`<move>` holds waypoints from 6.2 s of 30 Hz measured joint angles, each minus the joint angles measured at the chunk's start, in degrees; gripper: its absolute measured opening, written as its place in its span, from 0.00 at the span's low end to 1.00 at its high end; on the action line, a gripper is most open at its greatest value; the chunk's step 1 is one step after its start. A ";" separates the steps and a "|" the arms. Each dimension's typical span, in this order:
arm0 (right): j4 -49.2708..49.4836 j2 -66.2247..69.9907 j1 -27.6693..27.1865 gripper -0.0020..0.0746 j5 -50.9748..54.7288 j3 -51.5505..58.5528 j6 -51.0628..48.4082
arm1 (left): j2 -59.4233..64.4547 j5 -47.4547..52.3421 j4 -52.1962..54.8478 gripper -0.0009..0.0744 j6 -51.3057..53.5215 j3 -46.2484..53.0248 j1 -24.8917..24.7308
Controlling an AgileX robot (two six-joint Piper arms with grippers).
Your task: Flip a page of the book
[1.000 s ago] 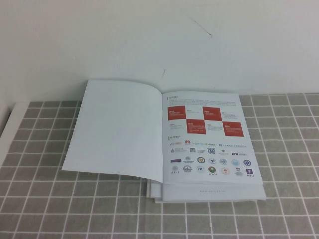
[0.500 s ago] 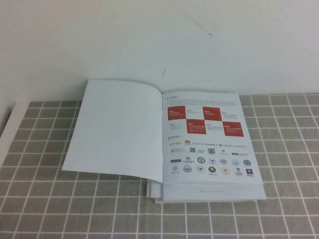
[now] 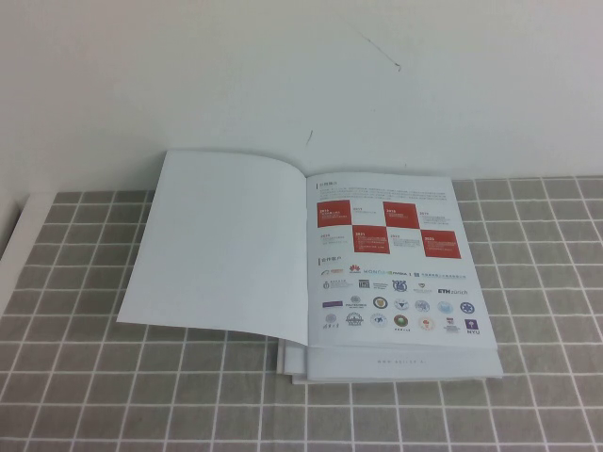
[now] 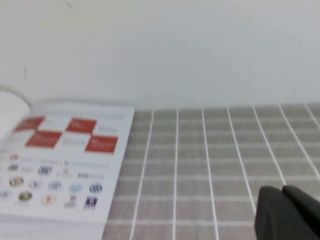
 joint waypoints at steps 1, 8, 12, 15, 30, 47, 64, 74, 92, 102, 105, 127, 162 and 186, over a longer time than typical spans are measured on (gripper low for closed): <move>0.00 0.00 0.00 0.02 -2.40 0.00 0.00 | 0.00 -3.20 -2.01 0.01 0.00 0.00 0.00; -0.49 0.00 0.00 0.02 -13.72 0.00 -6.34 | 0.00 -26.14 -8.34 0.01 0.00 0.00 0.00; -0.85 0.00 0.00 0.02 -25.07 0.00 -12.89 | 0.00 -35.24 -8.60 0.01 -0.40 0.00 0.00; -0.99 0.00 0.00 0.02 -39.27 0.00 -15.84 | 0.00 -42.19 -8.44 0.01 -3.19 0.00 0.00; 6.39 0.00 0.00 0.02 -46.81 -22.13 -17.00 | -0.03 -32.70 8.62 0.01 -12.85 -24.11 0.00; 17.63 27.38 0.00 0.02 11.31 -57.37 -19.02 | 32.37 25.06 9.85 0.01 -14.26 -55.90 0.00; 22.39 48.35 0.00 0.02 25.27 -57.46 -27.71 | 49.22 29.22 5.33 0.01 -19.10 -56.41 -2.29; 39.39 62.62 0.00 0.02 29.88 -57.46 -38.43 | 63.41 29.82 -7.80 0.01 1.97 -56.49 -2.29; 50.23 86.99 4.22 0.22 28.06 -57.46 -51.61 | 94.23 38.73 -30.58 0.01 29.41 -72.71 -2.29; 51.10 99.25 4.46 0.41 13.86 -58.02 -52.81 | 109.70 38.51 -30.58 0.01 32.82 -73.77 -2.29; 51.10 103.05 4.46 0.41 13.37 -59.71 -53.16 | 112.58 37.81 -30.58 0.01 33.59 -73.86 -2.29; 53.98 108.92 4.59 0.42 11.38 -63.42 -55.54 | 119.34 35.02 -37.81 0.01 40.98 -75.01 -5.21; 54.57 113.63 2.67 0.44 3.86 -63.42 -55.60 | 119.68 34.86 -37.51 0.01 41.44 -75.34 -7.43; 69.72 113.63 2.46 0.44 9.66 -63.42 -68.50 | 119.68 34.86 -37.51 0.01 41.34 -75.34 -7.43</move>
